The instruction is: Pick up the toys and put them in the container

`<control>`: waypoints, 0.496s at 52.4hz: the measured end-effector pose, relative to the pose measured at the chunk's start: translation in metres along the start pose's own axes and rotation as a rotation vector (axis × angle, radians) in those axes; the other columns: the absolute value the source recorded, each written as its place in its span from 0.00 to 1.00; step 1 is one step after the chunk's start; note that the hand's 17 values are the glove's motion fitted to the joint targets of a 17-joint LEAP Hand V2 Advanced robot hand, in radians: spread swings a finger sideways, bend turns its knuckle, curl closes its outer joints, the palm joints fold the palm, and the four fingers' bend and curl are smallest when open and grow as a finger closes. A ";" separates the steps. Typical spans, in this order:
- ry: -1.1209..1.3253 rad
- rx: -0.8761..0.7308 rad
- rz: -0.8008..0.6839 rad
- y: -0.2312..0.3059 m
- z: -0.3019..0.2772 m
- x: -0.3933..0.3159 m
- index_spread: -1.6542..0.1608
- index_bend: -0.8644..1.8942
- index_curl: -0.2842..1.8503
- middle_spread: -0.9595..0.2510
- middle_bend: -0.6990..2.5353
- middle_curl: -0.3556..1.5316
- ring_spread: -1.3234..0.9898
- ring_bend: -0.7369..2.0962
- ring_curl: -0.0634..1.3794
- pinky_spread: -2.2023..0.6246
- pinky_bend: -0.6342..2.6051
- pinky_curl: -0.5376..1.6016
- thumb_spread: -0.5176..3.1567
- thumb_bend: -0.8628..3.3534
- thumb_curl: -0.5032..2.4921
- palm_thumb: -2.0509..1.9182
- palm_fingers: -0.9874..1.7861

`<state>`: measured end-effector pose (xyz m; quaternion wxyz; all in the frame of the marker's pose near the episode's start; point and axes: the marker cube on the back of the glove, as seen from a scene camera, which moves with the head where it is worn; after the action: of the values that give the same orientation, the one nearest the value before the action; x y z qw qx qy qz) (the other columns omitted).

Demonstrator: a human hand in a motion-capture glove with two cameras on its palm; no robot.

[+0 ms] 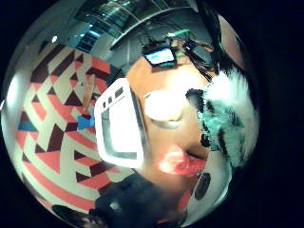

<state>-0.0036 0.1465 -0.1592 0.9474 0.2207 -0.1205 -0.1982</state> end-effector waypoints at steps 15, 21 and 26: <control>-0.224 0.110 -0.245 0.028 -0.048 -0.114 0.68 0.54 0.13 0.51 0.45 0.29 0.44 0.77 0.43 0.63 0.57 0.49 0.13 0.38 0.35 0.68 0.72; -0.372 0.104 -0.322 0.034 -0.029 -0.167 0.67 0.56 0.13 0.50 0.45 0.30 0.44 0.77 0.44 0.63 0.57 0.49 0.10 0.39 0.36 0.67 0.71; -0.402 0.082 -0.330 0.028 -0.003 -0.197 0.67 0.56 0.13 0.50 0.45 0.30 0.43 0.77 0.45 0.64 0.57 0.50 0.10 0.39 0.37 0.66 0.69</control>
<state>-0.1690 0.2549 -0.1763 0.8495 0.2318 -0.2766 -0.3850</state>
